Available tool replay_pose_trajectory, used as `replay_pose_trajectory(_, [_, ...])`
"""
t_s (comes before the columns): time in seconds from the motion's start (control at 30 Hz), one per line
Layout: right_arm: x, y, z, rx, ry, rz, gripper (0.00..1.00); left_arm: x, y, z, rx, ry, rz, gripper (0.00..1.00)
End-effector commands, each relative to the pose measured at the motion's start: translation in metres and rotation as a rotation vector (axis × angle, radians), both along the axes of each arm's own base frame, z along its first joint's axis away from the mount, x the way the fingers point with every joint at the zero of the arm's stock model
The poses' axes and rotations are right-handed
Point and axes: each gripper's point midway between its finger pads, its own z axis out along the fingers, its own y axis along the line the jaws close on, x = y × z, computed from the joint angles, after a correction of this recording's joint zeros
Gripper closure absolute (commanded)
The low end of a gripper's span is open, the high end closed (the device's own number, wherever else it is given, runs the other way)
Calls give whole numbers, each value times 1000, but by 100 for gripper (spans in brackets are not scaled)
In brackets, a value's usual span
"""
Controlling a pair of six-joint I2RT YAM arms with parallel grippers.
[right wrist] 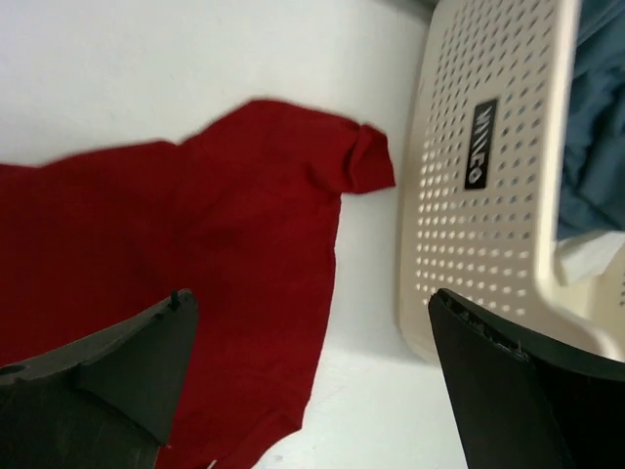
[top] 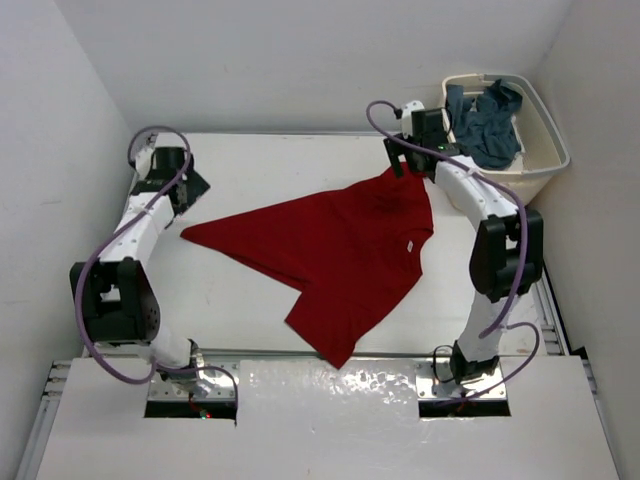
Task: Fold and stack the t-shirts
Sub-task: Flatten out the tshirt
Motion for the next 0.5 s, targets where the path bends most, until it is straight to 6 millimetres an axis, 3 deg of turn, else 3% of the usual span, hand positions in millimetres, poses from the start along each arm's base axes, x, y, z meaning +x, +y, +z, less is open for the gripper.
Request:
replay_pose_trajectory(0.0, [-3, 4, 89, 57, -173, 5, 1, 31, -3, 83, 23, -228, -54, 0])
replay_pose_trajectory(0.1, [-29, 18, 82, 117, -127, 17, 1, 33, -10, 92, -3, -238, -86, 0])
replay_pose_trajectory(0.17, [-59, 29, 70, 168, -94, 32, 1, 32, -16, 96, -21, -252, -114, 0])
replay_pose_trajectory(0.2, [-74, 33, 77, 220, -108, 22, 1, 29, -17, 96, -25, -253, -115, 0])
replay_pose_trajectory(0.23, [-94, 38, 47, 231, -39, 24, 1, 27, -17, 96, -28, -252, -110, 0])
replay_pose_trajectory(0.3, [-117, 52, 29, 299, 4, 50, 1, 20, -19, 91, -39, -245, -107, 0])
replay_pose_trajectory(0.33, [-138, 57, 9, 310, 52, 56, 1, 18, -20, 89, -48, -248, -112, 0])
replay_pose_trajectory(0.47, [-184, 80, -39, 379, 184, 81, 1, 10, -33, 74, -109, -245, -137, 0])
